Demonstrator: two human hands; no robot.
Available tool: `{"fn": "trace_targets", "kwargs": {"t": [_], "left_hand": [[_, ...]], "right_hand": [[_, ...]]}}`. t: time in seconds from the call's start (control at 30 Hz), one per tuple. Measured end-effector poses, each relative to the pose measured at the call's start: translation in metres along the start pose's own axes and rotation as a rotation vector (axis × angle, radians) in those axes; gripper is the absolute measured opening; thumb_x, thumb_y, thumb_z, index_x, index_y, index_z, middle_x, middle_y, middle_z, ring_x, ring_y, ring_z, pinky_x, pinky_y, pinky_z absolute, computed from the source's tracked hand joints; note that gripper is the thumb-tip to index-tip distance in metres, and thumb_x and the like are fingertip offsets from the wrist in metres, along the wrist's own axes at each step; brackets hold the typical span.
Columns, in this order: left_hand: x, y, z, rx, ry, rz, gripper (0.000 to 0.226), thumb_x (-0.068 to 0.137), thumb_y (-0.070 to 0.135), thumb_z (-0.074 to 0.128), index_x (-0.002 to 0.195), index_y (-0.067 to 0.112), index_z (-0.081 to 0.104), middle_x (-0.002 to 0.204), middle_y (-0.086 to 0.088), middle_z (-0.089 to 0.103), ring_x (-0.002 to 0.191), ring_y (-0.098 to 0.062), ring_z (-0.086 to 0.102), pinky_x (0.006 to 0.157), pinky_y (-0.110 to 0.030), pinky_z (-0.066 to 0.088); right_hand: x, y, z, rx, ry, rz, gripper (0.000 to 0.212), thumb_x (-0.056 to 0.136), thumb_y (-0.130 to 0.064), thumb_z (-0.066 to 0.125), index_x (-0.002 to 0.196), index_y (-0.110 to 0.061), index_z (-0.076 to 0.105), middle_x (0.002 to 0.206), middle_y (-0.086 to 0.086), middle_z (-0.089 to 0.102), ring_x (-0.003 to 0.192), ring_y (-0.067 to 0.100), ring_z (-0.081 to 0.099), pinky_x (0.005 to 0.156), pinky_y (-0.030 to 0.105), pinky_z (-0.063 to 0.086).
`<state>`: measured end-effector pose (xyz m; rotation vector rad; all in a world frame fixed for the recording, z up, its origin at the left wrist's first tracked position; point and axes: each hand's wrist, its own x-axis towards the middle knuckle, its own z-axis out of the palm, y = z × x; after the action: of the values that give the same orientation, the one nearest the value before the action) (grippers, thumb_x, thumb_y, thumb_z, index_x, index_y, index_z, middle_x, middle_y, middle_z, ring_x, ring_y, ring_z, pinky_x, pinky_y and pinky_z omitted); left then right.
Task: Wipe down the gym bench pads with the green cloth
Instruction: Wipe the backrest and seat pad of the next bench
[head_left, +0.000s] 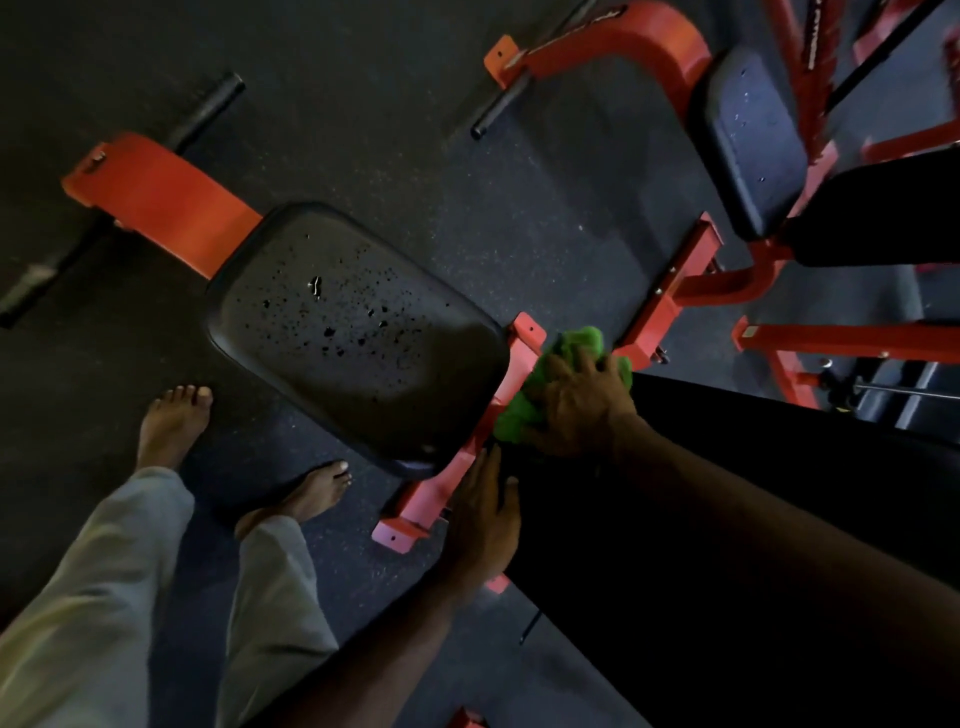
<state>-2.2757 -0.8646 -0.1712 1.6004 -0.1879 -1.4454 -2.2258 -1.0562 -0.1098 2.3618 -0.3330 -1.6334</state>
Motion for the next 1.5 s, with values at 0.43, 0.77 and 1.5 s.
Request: {"fn": "trace_targets", "kwargs": {"t": [0.43,0.77,1.5], "left_hand": [[-0.003,-0.035,0.0,-0.102,0.011,-0.144,0.053,0.111,0.026,0.04,0.162,0.018,0.026,0.168,-0.001,0.029,0.154,-0.016,0.026,0.117,-0.02,0.017],[-0.036,-0.002,0.027,0.015,0.153,0.049,0.058,0.103,0.033,0.042,0.155,0.009,0.037,0.159,0.003,0.036,0.148,-0.017,0.035,0.119,-0.026,0.027],[0.158,-0.259,-0.327,1.393,0.214,-0.157,0.024,0.102,0.007,0.051,0.121,-0.005,0.058,0.117,-0.035,0.059,0.112,-0.052,0.058,0.094,-0.062,0.047]], "right_hand": [[-0.001,-0.03,0.023,0.024,0.029,-0.277,0.095,0.076,-0.094,0.018,0.138,-0.033,0.058,0.155,0.005,0.044,0.152,0.034,0.026,0.112,0.053,0.028],[-0.01,-0.035,0.043,0.067,0.032,-0.315,0.075,0.076,-0.084,0.038,0.124,-0.034,0.067,0.143,-0.002,0.056,0.148,0.035,0.038,0.108,0.052,0.037],[-0.094,-0.034,-0.007,0.093,-0.05,-0.346,0.074,0.083,-0.071,0.064,0.148,-0.038,0.049,0.161,-0.004,0.037,0.155,0.026,0.021,0.114,0.052,0.032]]}}
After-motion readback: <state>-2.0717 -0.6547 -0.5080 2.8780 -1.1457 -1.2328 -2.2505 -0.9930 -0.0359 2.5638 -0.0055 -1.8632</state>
